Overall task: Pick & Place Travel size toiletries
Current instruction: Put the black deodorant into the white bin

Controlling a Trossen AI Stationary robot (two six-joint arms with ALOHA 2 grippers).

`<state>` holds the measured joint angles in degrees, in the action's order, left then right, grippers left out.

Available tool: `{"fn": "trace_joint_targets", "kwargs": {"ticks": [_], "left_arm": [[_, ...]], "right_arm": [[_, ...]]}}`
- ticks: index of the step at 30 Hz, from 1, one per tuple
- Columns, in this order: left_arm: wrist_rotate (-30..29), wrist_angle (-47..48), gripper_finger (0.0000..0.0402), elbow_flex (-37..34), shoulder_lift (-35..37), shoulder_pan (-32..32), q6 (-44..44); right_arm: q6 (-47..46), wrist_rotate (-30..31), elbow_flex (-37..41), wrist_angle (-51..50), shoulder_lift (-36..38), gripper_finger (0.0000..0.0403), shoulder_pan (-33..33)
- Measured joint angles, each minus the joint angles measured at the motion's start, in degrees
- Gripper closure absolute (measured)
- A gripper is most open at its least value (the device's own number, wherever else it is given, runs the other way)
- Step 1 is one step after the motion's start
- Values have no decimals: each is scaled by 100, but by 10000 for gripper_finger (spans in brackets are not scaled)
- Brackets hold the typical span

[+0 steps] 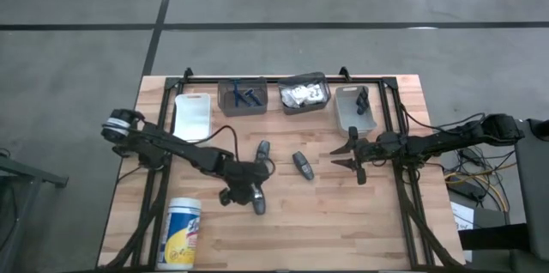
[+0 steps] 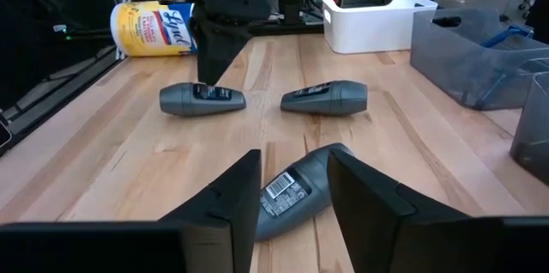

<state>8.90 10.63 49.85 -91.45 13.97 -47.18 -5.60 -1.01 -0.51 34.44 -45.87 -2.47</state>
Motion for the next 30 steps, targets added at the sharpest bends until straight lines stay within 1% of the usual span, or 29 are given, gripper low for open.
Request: {"fn": "trace_joint_targets", "kwargs": {"ticks": [8,13,20,25,30], "left_arm": [[-212,1229,152,901,-400,163,-112],[-234,1651,152,1296,-780,158,-215],[-238,1910,152,1641,-1262,158,-257],[-256,1892,152,1698,-1352,150,-270],[-295,1898,152,1682,-1416,150,-74]], "right_arm": [[-8,1,0,-1,-2,296,1],[1,1,-1,-3,0,314,0],[1,0,-2,-3,0,341,-1],[-17,2,0,-3,0,355,1],[-24,1,-1,0,0,365,1]]}}
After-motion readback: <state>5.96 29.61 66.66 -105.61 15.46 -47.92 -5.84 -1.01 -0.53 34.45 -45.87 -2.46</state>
